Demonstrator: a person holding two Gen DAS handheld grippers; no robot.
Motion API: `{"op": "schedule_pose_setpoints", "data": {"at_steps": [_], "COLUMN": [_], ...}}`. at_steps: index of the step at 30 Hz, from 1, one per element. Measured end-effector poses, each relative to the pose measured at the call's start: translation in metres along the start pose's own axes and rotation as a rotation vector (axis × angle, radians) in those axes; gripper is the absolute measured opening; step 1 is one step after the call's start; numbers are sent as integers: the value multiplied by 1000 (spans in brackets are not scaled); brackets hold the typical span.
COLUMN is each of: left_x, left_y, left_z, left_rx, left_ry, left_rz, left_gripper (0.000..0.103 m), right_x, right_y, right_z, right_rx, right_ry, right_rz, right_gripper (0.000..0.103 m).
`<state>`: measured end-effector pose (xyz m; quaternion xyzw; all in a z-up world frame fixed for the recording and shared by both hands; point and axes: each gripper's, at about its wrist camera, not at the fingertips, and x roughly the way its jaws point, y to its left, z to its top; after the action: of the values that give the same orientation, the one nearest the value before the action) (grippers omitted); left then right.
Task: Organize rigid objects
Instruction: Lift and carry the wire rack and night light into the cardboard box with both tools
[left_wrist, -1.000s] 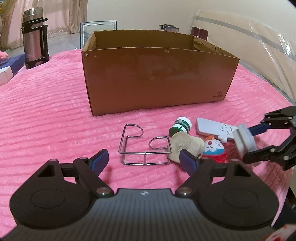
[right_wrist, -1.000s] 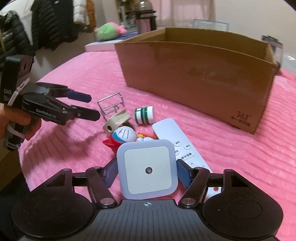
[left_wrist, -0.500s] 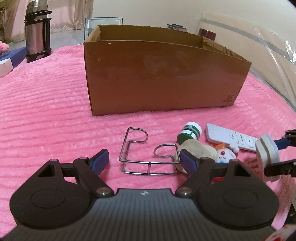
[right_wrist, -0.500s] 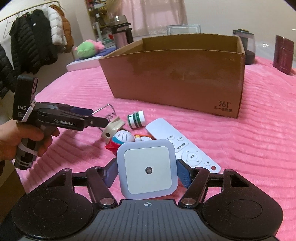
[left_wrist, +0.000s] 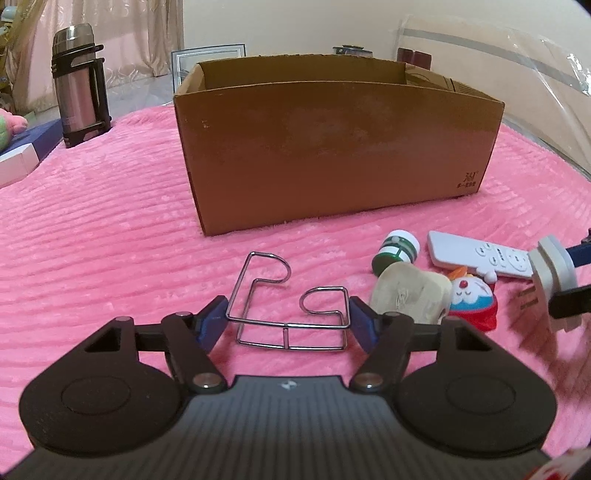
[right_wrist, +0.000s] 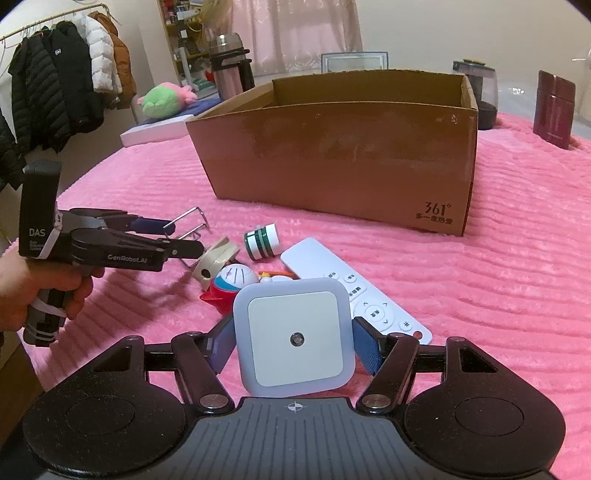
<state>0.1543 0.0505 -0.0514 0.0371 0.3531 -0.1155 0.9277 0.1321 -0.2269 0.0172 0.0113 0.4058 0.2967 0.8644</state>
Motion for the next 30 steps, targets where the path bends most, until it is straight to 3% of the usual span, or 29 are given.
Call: {"op": "schedule_pose_setpoints", "data": {"at_steps": [15, 25, 30], "left_x": [-41, -71, -86], "left_y": [16, 21, 22], "left_z": [16, 55, 89], "left_rx": [62, 118, 162], "left_ry": [0, -32, -59], "left_rz": [-27, -62, -95], "left_gripper": [65, 65, 65], "right_x": [-12, -36, -55], "right_y": [4, -4, -11], "right_z": [10, 33, 64], "right_rx": [-2, 14, 1], "right_ry": [-39, -88, -133], "right_rz": [-18, -36, -32], "right_gripper": [63, 63, 63]}}
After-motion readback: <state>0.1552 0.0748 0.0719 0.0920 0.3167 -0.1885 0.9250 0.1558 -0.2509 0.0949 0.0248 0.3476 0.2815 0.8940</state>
